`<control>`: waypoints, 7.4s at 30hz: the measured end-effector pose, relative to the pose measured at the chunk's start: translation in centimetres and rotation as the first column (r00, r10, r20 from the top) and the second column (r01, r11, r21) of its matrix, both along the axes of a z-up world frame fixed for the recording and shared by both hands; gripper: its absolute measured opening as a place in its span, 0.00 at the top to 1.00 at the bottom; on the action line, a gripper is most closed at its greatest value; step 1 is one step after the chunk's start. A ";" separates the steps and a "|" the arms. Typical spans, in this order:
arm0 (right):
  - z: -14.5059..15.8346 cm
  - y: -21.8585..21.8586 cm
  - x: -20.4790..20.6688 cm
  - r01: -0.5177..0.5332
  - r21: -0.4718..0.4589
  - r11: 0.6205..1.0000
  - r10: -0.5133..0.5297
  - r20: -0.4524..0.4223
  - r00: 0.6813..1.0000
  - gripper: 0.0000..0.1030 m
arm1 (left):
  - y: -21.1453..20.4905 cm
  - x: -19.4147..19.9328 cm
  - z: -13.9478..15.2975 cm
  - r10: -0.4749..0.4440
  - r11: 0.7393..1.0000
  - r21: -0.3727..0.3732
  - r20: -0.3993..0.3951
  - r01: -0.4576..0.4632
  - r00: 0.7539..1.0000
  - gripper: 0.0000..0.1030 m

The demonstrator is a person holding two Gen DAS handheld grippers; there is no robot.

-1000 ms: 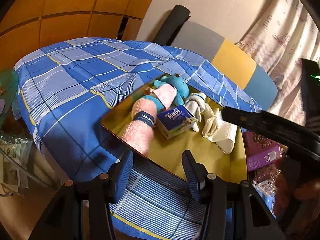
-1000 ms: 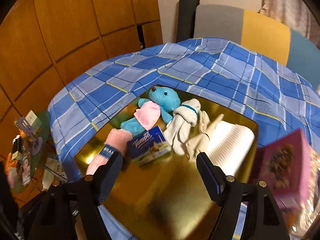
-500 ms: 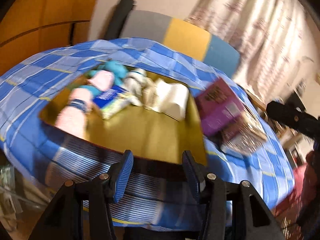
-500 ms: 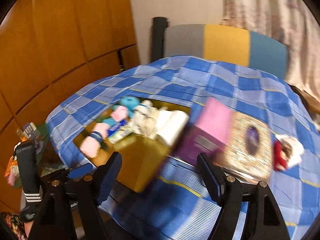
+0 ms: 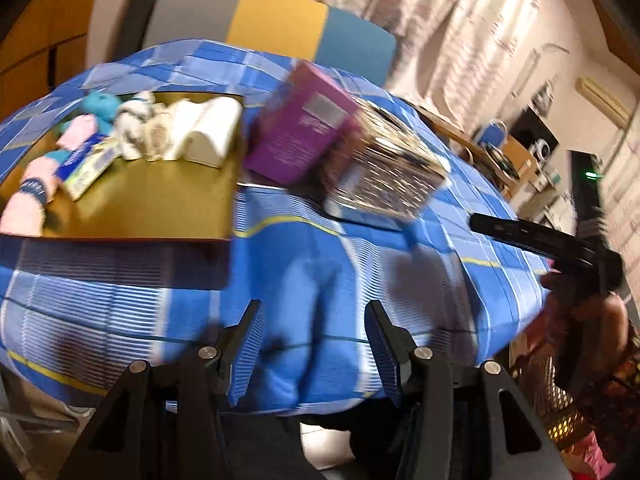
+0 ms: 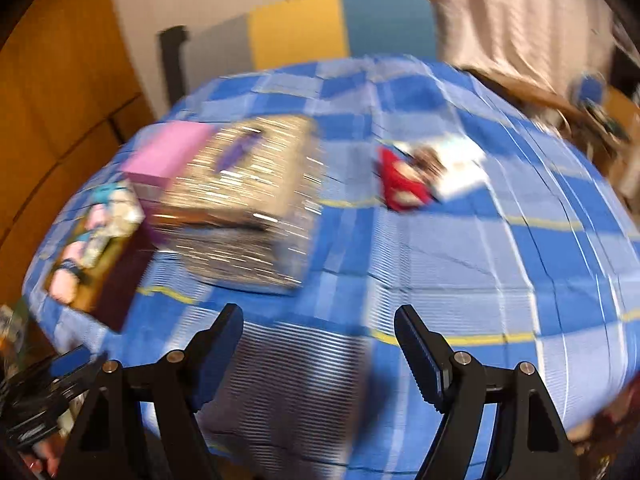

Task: Organize soft objects
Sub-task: 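Move the right gripper to the white wipes packet and grasp it, then grasp the red Christmas sock with the left gripper while the right gripper holds the wipes, then carry the red sock into the gold tray and release it with the left gripper, then carry the white wipes packet into the gold tray with the right gripper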

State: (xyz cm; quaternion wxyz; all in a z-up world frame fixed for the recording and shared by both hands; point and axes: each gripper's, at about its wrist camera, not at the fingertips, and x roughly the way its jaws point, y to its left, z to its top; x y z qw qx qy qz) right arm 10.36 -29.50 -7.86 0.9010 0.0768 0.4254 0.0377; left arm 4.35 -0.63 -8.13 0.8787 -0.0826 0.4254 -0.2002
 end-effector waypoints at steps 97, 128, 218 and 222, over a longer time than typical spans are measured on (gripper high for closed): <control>-5.4 -19.3 9.6 0.086 -0.029 0.996 -0.090 -0.224 0.970 0.36 | -30.0 20.0 -0.3 -0.090 0.969 0.227 -0.040 0.097 0.995 0.63; -4.4 -18.4 8.0 0.126 0.002 0.992 -0.124 -0.120 0.985 0.46 | -12.2 5.8 7.1 -0.076 0.996 0.062 0.153 0.067 0.985 0.63; 1.5 29.4 10.8 -0.230 -0.100 0.968 0.231 -0.001 0.973 0.37 | 18.2 2.5 1.6 0.618 0.782 0.014 0.105 -0.623 0.779 0.50; 2.8 28.7 9.6 -0.239 -0.084 0.967 0.243 0.043 0.969 0.36 | 18.1 2.5 1.4 0.617 0.784 0.015 0.098 -0.621 0.781 0.50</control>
